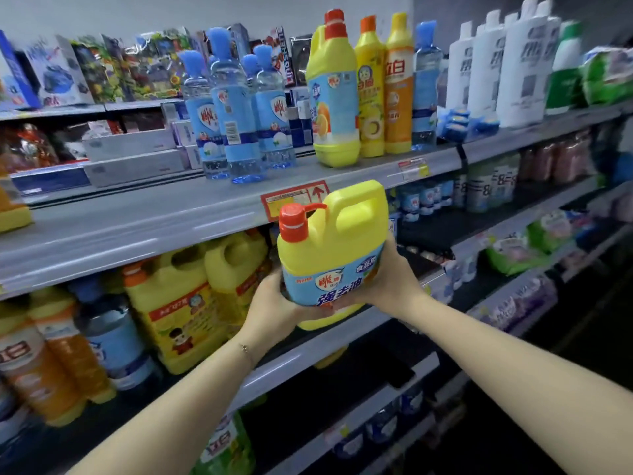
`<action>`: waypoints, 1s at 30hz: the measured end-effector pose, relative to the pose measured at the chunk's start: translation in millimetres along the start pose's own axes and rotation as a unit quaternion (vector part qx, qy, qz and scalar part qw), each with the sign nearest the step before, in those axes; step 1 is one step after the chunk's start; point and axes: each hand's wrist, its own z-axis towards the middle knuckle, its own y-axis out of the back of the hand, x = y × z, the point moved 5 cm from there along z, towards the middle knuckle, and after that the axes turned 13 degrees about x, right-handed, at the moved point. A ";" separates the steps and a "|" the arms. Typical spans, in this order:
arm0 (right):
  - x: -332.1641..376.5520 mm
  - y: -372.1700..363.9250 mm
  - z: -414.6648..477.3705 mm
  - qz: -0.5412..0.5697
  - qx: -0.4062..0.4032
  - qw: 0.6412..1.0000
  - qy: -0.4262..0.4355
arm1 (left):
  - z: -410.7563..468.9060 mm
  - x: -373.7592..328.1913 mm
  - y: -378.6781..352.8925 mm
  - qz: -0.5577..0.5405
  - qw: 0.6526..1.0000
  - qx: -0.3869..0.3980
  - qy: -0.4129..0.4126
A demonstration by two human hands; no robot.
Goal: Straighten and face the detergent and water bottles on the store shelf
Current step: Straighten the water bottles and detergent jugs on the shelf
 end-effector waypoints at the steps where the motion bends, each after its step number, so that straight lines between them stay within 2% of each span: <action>1: -10.8 1.2 9.3 -0.003 0.013 1.000 -0.013 | 7.6 8.3 -7.3 -0.016 1.000 -0.002 0.017; 4: -34.6 5.1 35.8 0.000 0.057 0.998 -0.029 | 27.8 33.1 -25.9 -0.032 0.997 -0.050 0.053; 9: -77.7 8.7 77.7 0.023 0.122 0.992 0.005 | 49.8 62.4 -50.7 -0.026 0.991 -0.107 0.070; 18: -109.3 18.6 110.9 -0.090 0.151 0.983 0.059 | 55.5 69.4 -72.9 -0.032 0.972 -0.221 0.069; 23: -114.3 32.0 97.1 -0.141 0.106 0.976 0.125 | 53.1 67.2 -86.9 0.006 0.960 -0.268 0.083; 27: -124.6 48.6 108.5 -0.062 -0.021 0.990 0.122 | 51.7 63.6 -86.3 0.032 0.952 -0.295 0.080; 30: -143.3 48.1 136.2 0.000 -0.038 0.995 0.096 | 53.9 62.8 -85.9 0.047 0.950 -0.297 0.084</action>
